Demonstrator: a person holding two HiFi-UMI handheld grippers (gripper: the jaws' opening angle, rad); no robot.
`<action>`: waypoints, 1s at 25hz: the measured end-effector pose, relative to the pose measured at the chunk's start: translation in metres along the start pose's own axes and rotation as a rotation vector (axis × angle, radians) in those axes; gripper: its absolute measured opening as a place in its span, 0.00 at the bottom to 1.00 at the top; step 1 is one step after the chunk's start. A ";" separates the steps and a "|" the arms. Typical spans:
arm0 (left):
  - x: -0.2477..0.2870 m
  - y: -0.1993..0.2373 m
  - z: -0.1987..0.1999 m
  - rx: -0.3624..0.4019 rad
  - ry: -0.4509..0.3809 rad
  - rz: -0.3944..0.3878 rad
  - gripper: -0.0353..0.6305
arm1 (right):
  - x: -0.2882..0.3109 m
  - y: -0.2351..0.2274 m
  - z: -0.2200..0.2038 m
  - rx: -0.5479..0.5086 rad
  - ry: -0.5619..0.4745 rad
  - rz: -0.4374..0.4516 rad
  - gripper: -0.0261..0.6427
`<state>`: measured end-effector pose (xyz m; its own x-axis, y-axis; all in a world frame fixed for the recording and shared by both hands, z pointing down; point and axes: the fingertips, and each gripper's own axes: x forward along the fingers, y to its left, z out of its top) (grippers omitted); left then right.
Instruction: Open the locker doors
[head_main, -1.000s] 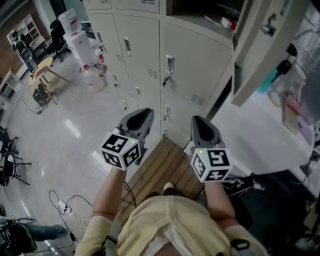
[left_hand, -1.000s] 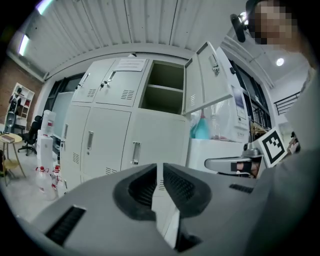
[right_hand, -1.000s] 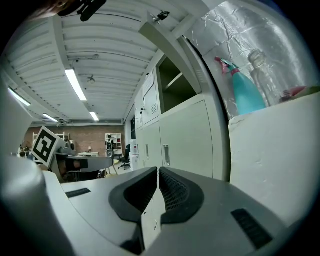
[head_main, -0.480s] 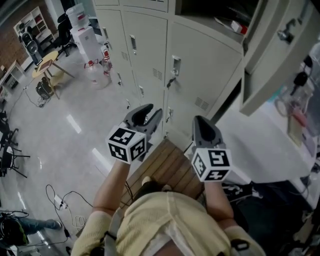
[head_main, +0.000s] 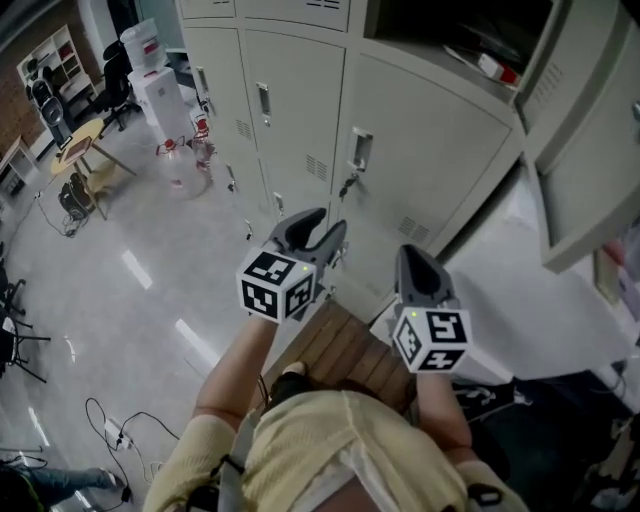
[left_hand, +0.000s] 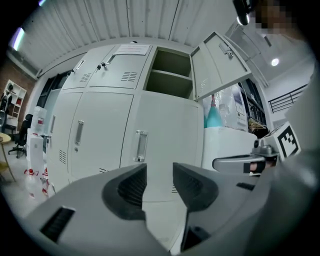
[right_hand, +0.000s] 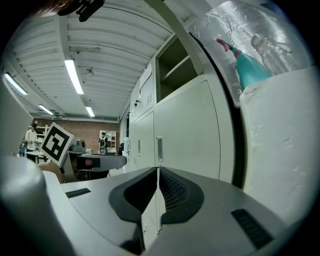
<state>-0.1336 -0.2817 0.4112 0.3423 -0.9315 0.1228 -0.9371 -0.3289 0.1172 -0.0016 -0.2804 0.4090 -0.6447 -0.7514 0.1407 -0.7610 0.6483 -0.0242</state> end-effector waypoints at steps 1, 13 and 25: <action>0.005 0.007 -0.003 0.004 -0.003 -0.014 0.27 | 0.007 0.000 -0.003 0.000 -0.004 -0.015 0.03; 0.058 0.078 -0.013 0.025 0.023 -0.167 0.28 | 0.076 0.013 -0.033 0.020 0.047 -0.161 0.03; 0.111 0.083 -0.017 0.087 0.069 -0.295 0.30 | 0.086 0.014 -0.054 0.061 0.085 -0.275 0.03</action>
<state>-0.1720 -0.4092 0.4516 0.6012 -0.7822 0.1635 -0.7981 -0.5981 0.0729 -0.0639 -0.3298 0.4740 -0.4072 -0.8832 0.2328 -0.9109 0.4113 -0.0331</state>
